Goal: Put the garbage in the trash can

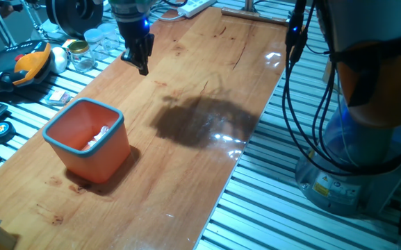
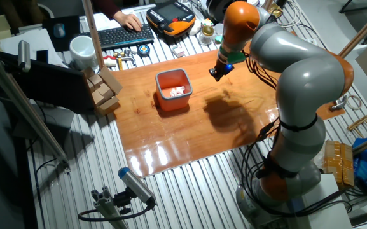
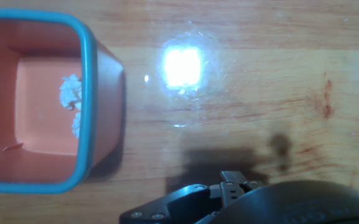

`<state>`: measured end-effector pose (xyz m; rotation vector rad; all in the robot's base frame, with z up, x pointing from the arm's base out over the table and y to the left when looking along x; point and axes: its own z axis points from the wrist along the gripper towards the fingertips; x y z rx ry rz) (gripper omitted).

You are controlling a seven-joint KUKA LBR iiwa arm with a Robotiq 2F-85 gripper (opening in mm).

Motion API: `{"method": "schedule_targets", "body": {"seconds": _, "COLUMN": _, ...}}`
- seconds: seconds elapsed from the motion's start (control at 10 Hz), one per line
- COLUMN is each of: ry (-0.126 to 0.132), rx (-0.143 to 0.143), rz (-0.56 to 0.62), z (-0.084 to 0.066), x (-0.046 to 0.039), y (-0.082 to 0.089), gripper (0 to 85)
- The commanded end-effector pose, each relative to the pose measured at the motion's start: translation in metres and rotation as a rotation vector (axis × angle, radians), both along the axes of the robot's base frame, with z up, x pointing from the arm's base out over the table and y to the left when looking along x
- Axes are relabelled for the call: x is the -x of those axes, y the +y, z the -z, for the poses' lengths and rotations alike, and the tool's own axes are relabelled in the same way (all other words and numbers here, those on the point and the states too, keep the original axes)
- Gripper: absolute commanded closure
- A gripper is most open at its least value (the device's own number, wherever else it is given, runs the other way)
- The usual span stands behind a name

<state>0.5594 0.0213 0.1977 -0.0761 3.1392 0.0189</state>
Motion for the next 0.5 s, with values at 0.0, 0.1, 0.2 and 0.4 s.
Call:
{"method": "schedule_targets", "body": {"seconds": 0.0, "ry": 0.005, "rx": -0.003, "rz": -0.001, "z": 0.0004, "x": -0.0007, "y": 0.0005, "gripper": 85.0}}
{"method": "schedule_targets", "body": {"seconds": 0.1, "ry": 0.024, "rx": -0.023, "rz": -0.008, "z": 0.0001, "x": -0.0007, "y": 0.0011, "gripper": 85.0}}
{"method": "schedule_targets", "body": {"seconds": 0.2, "ry": 0.028, "rx": -0.051, "rz": -0.013, "z": -0.0002, "x": -0.0003, "y": 0.0015, "gripper": 85.0}}
{"method": "schedule_targets", "body": {"seconds": 0.4, "ry": -0.006, "rx": -0.031, "rz": -0.027, "z": -0.0026, "x": -0.0002, "y": 0.0034, "gripper": 85.0}}
